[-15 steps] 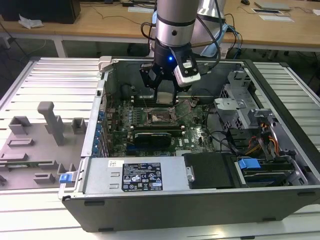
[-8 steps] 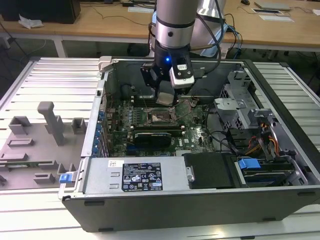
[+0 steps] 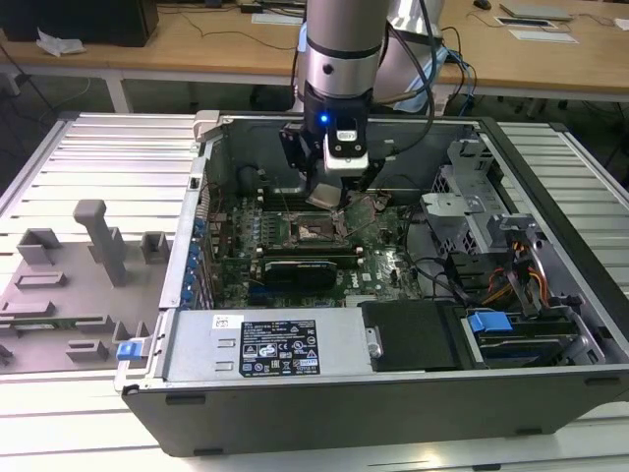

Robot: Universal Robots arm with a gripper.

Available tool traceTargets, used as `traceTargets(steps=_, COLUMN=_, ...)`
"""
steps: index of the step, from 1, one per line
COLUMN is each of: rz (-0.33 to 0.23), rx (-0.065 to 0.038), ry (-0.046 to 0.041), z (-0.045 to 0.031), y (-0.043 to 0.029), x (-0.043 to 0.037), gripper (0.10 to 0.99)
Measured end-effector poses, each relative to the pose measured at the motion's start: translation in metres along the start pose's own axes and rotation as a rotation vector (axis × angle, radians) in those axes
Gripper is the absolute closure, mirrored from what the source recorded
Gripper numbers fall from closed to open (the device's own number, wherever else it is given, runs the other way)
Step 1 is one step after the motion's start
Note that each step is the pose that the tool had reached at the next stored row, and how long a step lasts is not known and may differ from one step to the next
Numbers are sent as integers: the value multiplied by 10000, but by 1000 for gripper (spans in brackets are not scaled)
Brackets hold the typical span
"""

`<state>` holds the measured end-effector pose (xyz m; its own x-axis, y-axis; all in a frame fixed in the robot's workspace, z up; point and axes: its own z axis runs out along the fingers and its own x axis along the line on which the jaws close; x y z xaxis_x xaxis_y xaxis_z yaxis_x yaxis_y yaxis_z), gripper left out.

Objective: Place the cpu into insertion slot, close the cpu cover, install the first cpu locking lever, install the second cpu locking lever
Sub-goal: 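Place the cpu into insertion slot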

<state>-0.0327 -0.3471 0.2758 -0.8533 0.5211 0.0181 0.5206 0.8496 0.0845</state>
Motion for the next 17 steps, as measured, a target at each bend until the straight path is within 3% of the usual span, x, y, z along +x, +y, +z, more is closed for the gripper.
traceTargets(steps=3, rz=1006, rx=-18, ry=-85, z=20, y=-2, x=0, gripper=545)
traceTargets(steps=8, rz=2050, rx=-38, ry=-174, z=56, y=-5, x=-1, gripper=545)
traceTargets(steps=12, rz=3548, rx=-63, ry=-301, z=128, y=-11, x=-2, gripper=545)
traceTargets(steps=17, rz=5105, rx=-88, ry=-437, z=152, y=-13, x=-3, gripper=545)
